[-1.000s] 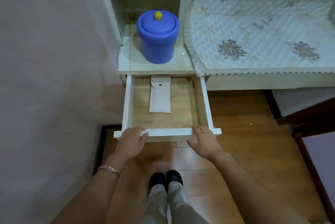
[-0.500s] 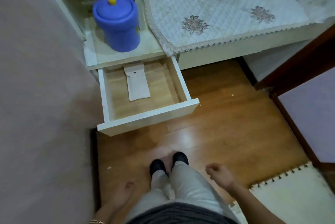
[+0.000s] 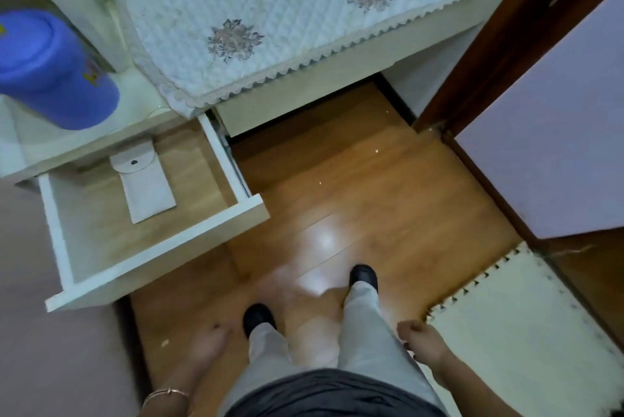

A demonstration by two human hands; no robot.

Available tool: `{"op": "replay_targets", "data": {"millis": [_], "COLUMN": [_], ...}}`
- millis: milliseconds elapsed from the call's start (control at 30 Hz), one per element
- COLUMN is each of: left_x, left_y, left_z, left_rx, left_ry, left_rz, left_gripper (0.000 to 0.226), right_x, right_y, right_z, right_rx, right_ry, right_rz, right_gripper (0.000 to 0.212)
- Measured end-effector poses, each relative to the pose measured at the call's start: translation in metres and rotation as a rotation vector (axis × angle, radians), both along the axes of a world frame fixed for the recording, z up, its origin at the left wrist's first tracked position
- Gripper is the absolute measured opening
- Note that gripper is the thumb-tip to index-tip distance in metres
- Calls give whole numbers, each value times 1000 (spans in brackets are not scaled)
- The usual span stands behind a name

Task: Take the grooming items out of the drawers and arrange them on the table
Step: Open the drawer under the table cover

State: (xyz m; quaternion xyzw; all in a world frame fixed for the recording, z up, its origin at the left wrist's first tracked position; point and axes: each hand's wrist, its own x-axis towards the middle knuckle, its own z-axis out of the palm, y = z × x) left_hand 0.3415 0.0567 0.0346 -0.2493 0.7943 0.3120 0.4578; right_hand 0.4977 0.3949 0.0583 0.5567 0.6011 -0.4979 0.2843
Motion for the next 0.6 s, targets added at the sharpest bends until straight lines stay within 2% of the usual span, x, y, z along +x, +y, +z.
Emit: {"op": "replay_targets", "data": {"millis": [67, 133, 233, 300, 433, 600], "left_x": [-11, -13, -17, -24, -44, -74], "left_y": [77, 127, 186, 220, 250, 256], "left_z": [14, 25, 43, 55, 60, 42], "left_rx": [1, 48, 122, 169, 219, 137], "left_ry": [34, 5, 46, 103, 120, 31], "left_rz": [103, 60, -17, -47, -59, 67], "left_gripper": [23, 14, 30, 28, 10, 17], "right_x": [-7, -18, -39, -59, -94, -108], "right_y": [41, 89, 156, 191, 234, 258], "right_z": [-3, -2, 3, 9, 14, 2], "right_rx": [0, 6, 47, 72, 54, -16], "right_ry": [-3, -1, 50, 62, 169, 109], "right_rz": [82, 142, 143, 135, 30, -14], "right_gripper": [31, 32, 29, 28, 22, 23]}}
